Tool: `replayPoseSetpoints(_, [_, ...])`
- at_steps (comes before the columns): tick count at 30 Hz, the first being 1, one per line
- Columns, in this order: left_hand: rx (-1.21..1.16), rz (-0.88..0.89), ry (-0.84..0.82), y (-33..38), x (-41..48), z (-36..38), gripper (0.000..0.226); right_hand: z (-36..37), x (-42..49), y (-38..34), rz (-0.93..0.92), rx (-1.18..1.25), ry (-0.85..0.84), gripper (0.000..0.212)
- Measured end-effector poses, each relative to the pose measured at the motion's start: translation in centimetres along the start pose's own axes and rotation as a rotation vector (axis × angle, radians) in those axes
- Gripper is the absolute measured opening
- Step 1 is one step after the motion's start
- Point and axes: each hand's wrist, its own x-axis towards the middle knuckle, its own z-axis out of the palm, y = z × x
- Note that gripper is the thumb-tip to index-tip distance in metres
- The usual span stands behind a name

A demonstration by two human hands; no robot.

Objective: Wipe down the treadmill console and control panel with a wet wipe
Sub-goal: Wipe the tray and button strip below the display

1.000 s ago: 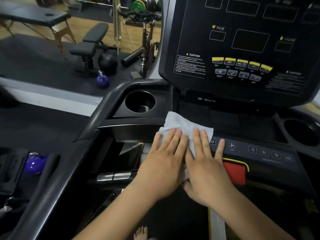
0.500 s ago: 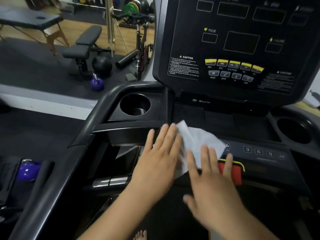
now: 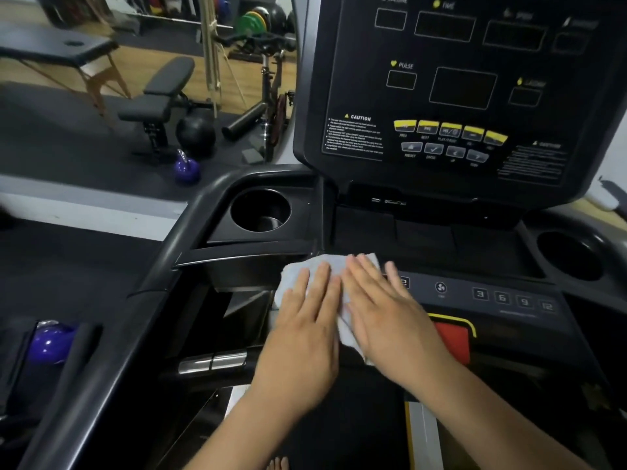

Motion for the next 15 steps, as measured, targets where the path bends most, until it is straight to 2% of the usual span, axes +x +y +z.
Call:
replayPoseSetpoints(1, [0.019, -0.003, -0.021, -0.2, 0.4, 0.3, 0.063, -0.1, 0.1, 0.3, 0.047, -0.04, -0.027, 0.074])
replayPoseSetpoints(5, [0.079, 0.029, -0.032, 0.4, 2.4, -1.1, 0.069, -1.1, 0.5, 1.0, 0.195, -0.075, -0.014, 0.061])
replayPoseSetpoints(9, [0.087, 0.051, -0.13, 0.3, -0.1, -1.6, 0.071, -0.5, -2.8, 0.0, 0.044, 0.022, 0.062, 0.055])
replayPoseSetpoints(12, [0.114, 0.045, -0.117, -0.1, -1.1, -1.2, 0.063, 0.4, -4.3, 0.3, 0.021, 0.019, -0.004, 0.062])
replayPoseSetpoints(15, [0.069, -0.012, -0.193, -0.5, 1.9, -1.6, 0.07, -0.5, -2.7, 1.3, 0.049, -0.03, -0.072, 0.069])
